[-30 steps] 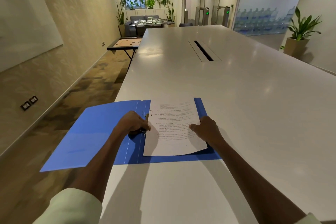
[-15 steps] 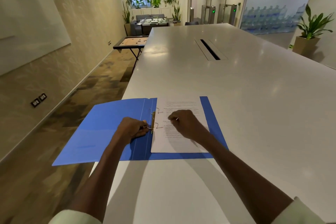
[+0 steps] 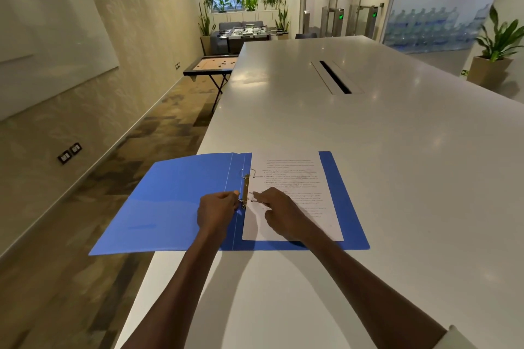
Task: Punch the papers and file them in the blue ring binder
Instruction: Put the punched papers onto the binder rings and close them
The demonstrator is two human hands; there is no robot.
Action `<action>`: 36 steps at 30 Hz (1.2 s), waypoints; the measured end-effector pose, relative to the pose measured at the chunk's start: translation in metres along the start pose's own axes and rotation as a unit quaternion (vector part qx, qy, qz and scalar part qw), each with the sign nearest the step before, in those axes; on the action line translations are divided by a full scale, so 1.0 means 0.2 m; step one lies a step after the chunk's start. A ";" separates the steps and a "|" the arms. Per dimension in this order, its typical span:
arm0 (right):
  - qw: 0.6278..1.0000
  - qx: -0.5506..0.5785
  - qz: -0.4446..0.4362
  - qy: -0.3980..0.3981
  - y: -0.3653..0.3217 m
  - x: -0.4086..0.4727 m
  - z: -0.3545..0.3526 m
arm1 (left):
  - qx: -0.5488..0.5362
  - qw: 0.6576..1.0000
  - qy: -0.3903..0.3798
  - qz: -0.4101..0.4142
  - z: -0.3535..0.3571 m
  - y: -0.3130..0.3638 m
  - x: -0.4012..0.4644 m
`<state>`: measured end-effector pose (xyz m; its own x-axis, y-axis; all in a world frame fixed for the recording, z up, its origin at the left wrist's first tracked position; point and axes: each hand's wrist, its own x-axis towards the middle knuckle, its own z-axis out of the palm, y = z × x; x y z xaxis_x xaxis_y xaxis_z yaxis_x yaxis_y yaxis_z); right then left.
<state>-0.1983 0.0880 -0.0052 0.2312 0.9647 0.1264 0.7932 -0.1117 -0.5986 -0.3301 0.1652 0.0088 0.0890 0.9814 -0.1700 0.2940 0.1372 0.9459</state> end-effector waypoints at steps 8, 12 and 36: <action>0.993 -0.104 -0.033 -0.040 0.00 0.03 0.04 | 0.058 0.996 0.047 0.046 0.05 0.01 -0.05; 0.993 -0.110 -0.034 -0.034 0.00 0.02 0.04 | 0.066 0.994 0.066 0.053 0.06 0.01 -0.06; 0.977 0.128 0.145 0.092 0.04 -0.10 -0.17 | 0.029 0.995 -0.087 -0.037 0.04 0.02 -0.28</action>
<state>-0.1769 0.0603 0.0134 0.5416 0.8393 0.0477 0.5178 -0.2883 -0.8055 -0.3269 0.1090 0.0196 0.2277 0.9299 -0.2887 0.3598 0.1952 0.9124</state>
